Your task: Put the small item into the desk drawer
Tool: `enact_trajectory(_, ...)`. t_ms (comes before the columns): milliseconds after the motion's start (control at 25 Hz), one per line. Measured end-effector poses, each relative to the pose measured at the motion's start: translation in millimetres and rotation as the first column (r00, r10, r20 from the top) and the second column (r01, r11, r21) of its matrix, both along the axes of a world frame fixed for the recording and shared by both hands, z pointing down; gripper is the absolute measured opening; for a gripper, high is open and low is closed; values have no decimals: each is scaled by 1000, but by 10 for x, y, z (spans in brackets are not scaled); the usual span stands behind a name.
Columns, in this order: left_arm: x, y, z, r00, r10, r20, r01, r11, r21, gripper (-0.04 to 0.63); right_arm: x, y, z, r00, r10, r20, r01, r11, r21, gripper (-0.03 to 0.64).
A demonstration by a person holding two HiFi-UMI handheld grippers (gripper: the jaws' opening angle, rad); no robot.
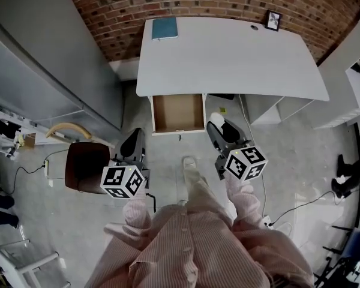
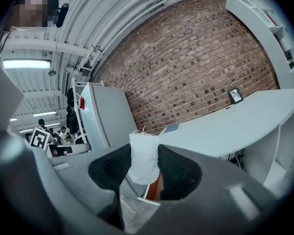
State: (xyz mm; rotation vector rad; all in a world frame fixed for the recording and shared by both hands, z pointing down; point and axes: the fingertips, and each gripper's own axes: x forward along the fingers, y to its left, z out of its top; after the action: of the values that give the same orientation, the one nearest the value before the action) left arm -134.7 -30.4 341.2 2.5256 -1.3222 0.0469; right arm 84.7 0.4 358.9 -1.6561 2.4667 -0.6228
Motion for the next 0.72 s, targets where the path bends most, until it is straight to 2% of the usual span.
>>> enact_trajectory(440, 292, -813, 533, 1000, -6, -1, 6, 987, -161, -2, -56, -941, 576, 992, -128, -18, 124, 979, -164, 169)
enact_trajectory(600, 392, -1021, 789, 1000, -12, -2, 11, 975, -222, -2, -95, -1149, 867, 980, -195, -27, 184, 956, -230, 169)
enact_trajectory(720, 450, -1102, 1004, 1000, -22, -6, 19, 960, -279, -2, -134, -1232, 1134, 966, -255, -41, 232, 927, -294, 169)
